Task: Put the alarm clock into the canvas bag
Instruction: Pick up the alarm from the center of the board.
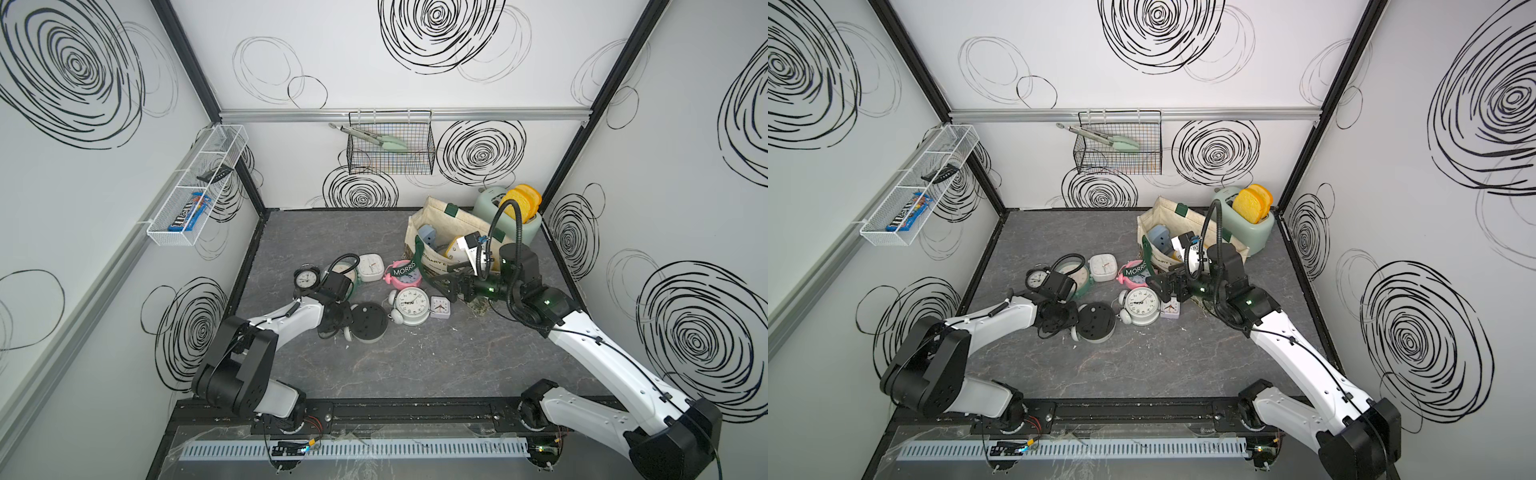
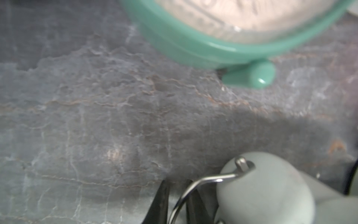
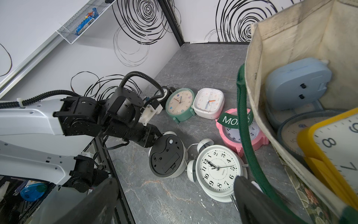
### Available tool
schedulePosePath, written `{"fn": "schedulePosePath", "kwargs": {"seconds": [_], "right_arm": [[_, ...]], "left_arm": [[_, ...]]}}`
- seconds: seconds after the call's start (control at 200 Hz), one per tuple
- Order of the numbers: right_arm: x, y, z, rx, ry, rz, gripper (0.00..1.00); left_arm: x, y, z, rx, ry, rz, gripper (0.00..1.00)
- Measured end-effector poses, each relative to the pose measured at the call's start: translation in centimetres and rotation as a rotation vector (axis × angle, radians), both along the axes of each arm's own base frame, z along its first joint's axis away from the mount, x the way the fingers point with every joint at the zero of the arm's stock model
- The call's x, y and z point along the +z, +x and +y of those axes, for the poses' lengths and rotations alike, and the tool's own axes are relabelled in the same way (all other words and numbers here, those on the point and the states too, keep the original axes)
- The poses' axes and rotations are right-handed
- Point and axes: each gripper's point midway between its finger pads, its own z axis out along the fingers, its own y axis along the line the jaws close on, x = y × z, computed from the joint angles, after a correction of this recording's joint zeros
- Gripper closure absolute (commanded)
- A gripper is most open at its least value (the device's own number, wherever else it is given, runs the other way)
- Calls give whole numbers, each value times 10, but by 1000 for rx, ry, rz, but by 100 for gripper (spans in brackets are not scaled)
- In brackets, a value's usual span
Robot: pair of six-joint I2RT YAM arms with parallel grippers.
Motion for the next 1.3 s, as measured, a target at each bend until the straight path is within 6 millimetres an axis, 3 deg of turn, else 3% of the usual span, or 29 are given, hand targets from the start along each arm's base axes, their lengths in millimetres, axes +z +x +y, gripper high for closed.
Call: {"fn": "schedulePosePath", "kwargs": {"seconds": [0.185, 0.485, 0.871, 1.301], "right_arm": [[2, 0, 0, 0, 2, -3, 3], [5, 1, 2, 1, 18, -2, 3], [14, 10, 5, -22, 90, -51, 3], [35, 23, 2, -71, 117, -165, 3]], "left_arm": [[6, -3, -5, 9, -16, -41, 96], [55, 6, -9, -26, -38, -186, 100], [141, 28, -44, -324, 51, -409, 100], [222, 36, -52, -558, 211, -680, 100]]}}
